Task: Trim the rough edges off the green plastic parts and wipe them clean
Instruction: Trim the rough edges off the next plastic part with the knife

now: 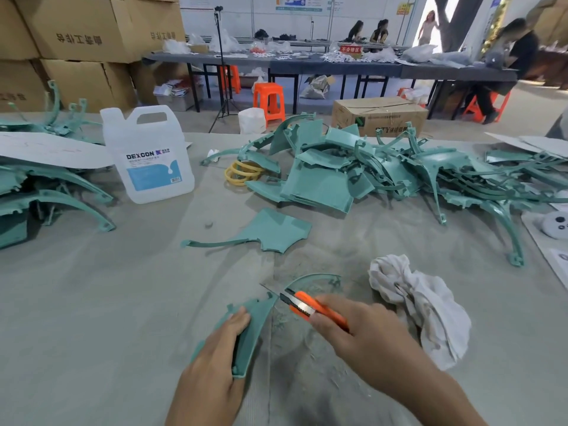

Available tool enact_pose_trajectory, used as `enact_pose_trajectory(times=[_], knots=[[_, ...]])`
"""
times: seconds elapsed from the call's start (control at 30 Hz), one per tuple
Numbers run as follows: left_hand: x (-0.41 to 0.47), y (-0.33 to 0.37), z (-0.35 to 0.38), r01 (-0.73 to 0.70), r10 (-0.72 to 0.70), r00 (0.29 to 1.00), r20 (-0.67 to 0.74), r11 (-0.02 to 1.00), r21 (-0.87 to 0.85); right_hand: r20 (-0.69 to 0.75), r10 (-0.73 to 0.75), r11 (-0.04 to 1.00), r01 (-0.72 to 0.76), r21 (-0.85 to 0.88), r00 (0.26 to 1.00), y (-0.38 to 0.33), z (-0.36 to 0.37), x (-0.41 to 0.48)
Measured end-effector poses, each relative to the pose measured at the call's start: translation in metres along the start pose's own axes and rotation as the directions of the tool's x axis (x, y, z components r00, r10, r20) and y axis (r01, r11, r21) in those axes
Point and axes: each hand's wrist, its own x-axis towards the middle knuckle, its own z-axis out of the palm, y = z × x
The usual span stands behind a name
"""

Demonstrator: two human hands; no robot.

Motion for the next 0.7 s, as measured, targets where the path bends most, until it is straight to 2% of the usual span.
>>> enact_pose_trajectory(times=[0.07,0.17,0.27,0.33,0.47,0.57,0.7], knots=[[0.001,-0.001,-0.001,-0.007,0.007,1.0,-0.002,1.0,0.007,-0.013,0.022,1.0,-0.023,-0.016,1.0,0.009,0.005,0.005],[0.0,-0.003,0.001,0.008,-0.007,1.0,-0.022,1.0,0.006,-0.139,0.165,0.974,-0.183,-0.132,0.977,0.041,0.004,0.019],[0.0,-0.005,0.001,0.034,-0.034,0.999,-0.002,0.999,-0.019,-0.192,0.301,0.934,-0.33,-0.14,0.934,0.078,0.005,0.027],[0.0,-0.006,0.001,0.043,-0.043,0.999,0.01,0.999,-0.03,-0.206,0.347,0.916,-0.378,-0.133,0.915,0.092,0.006,0.025],[0.003,-0.004,-0.001,0.043,-0.042,0.998,0.038,0.998,-0.05,-0.216,0.369,0.914,-0.395,-0.089,0.904,0.098,0.009,0.021],[0.003,-0.001,-0.005,0.047,-0.041,0.997,0.06,0.994,-0.099,-0.236,0.369,0.927,-0.374,0.025,0.899,0.093,0.008,0.015],[0.0,-0.003,-0.012,0.067,-0.064,0.998,0.022,0.971,-0.23,-0.358,0.277,0.961,-0.257,0.105,0.892,0.072,0.012,0.008]])
